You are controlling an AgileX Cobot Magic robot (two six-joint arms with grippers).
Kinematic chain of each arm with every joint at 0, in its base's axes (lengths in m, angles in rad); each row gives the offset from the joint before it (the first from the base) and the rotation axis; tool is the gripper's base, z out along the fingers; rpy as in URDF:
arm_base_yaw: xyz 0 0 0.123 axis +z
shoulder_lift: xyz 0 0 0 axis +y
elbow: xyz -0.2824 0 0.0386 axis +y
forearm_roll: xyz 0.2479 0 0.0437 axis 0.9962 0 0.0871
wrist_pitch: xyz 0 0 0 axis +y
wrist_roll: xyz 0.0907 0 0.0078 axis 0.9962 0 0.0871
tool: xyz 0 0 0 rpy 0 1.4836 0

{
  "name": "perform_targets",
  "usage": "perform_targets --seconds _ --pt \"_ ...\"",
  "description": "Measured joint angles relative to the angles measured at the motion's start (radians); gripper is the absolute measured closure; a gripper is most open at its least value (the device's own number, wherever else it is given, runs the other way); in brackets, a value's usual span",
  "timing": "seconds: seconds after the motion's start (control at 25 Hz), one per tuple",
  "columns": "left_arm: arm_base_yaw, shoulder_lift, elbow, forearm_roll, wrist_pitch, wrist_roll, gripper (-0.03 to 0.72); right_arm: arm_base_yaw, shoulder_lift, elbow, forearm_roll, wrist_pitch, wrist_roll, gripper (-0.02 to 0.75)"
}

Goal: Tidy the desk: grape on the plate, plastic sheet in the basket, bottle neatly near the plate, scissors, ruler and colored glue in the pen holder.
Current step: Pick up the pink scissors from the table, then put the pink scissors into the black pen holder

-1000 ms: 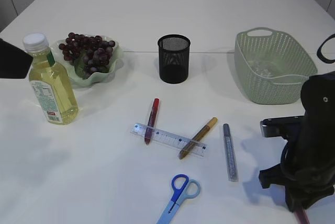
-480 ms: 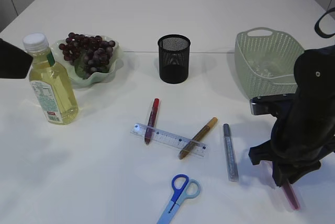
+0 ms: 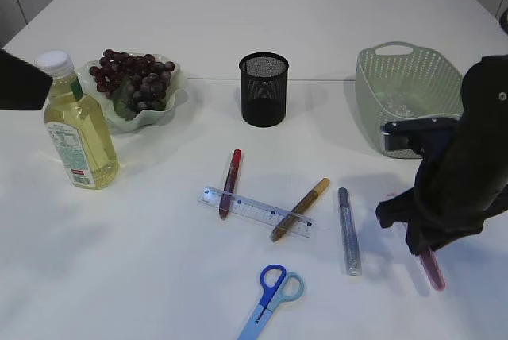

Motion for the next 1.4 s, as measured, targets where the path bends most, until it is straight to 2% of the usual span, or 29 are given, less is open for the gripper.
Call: perform_targets --seconds 0.36,0.8,1.16,1.4 --pt "0.0 0.0 0.0 0.0 -0.06 0.0 0.253 0.0 -0.139 0.0 0.001 -0.18 -0.028 0.563" --pt "0.0 0.0 0.0 0.0 -0.093 0.0 0.253 0.0 -0.146 -0.005 0.001 -0.426 -0.072 0.563" --pt "0.0 0.038 0.0 0.0 -0.116 0.0 0.253 0.0 -0.07 -0.173 0.001 -0.491 -0.088 0.564" --pt "0.0 0.062 0.0 0.006 -0.122 0.0 0.253 0.041 0.046 -0.301 -0.003 -0.531 -0.092 0.564"
